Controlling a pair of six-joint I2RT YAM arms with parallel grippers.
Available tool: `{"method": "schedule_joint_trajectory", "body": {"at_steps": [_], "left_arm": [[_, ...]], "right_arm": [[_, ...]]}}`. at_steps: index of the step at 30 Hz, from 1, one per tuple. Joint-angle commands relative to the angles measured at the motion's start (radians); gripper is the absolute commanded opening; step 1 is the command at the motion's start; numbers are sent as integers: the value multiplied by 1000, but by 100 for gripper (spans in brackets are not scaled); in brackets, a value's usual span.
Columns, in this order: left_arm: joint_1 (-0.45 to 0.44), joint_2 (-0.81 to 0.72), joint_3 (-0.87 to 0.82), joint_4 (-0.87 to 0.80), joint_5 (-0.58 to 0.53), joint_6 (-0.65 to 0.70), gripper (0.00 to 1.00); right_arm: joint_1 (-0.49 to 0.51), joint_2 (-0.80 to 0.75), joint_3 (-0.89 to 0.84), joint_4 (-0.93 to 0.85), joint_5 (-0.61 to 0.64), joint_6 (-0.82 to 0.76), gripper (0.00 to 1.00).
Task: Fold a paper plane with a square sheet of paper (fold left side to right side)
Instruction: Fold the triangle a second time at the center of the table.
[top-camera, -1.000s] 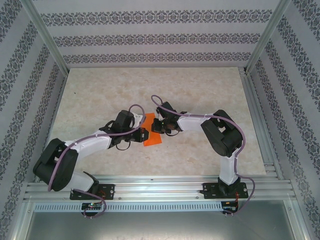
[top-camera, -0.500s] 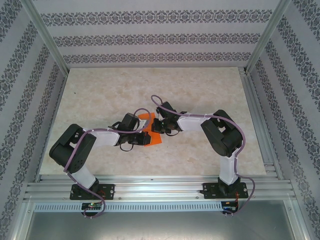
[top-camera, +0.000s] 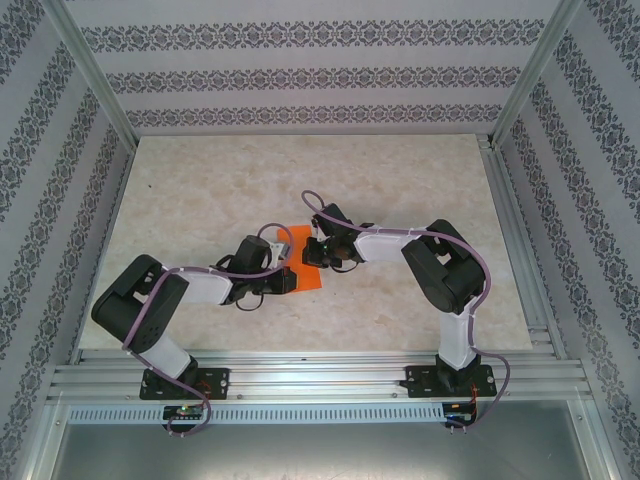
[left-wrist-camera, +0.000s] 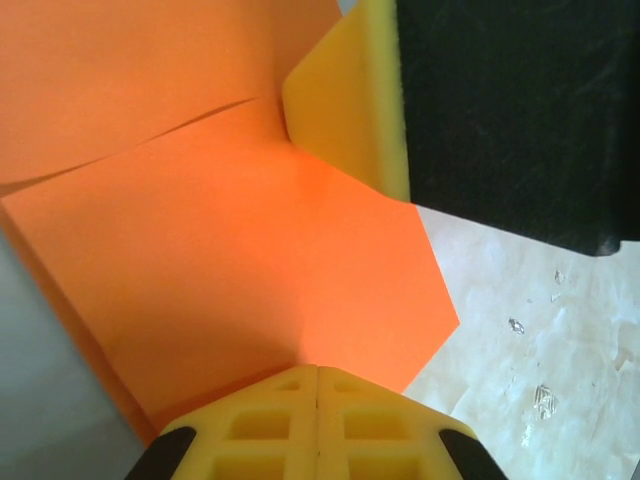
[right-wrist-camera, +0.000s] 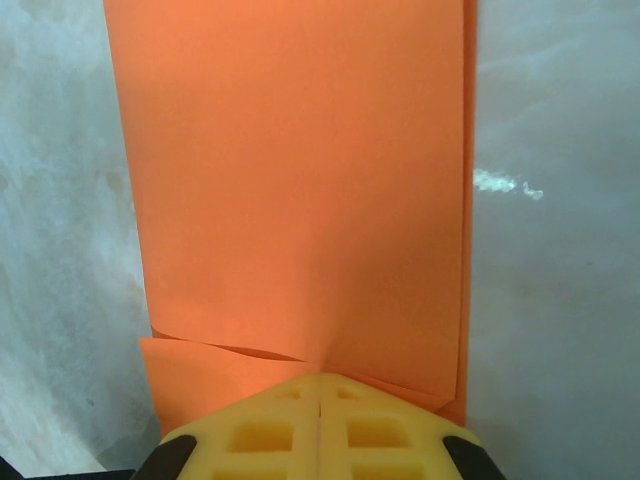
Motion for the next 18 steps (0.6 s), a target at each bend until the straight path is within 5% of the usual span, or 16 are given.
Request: {"method": "schedule_joint_trajectory", "body": {"at_steps": [1, 18], "left_arm": [[8, 19, -99, -130, -28, -90, 0], [8, -255, -165, -365, -71, -98, 0]], "right_arm": [[-21, 62, -20, -129, 86, -26, 3], [-24, 71, -21, -85, 57, -20, 3]]}}
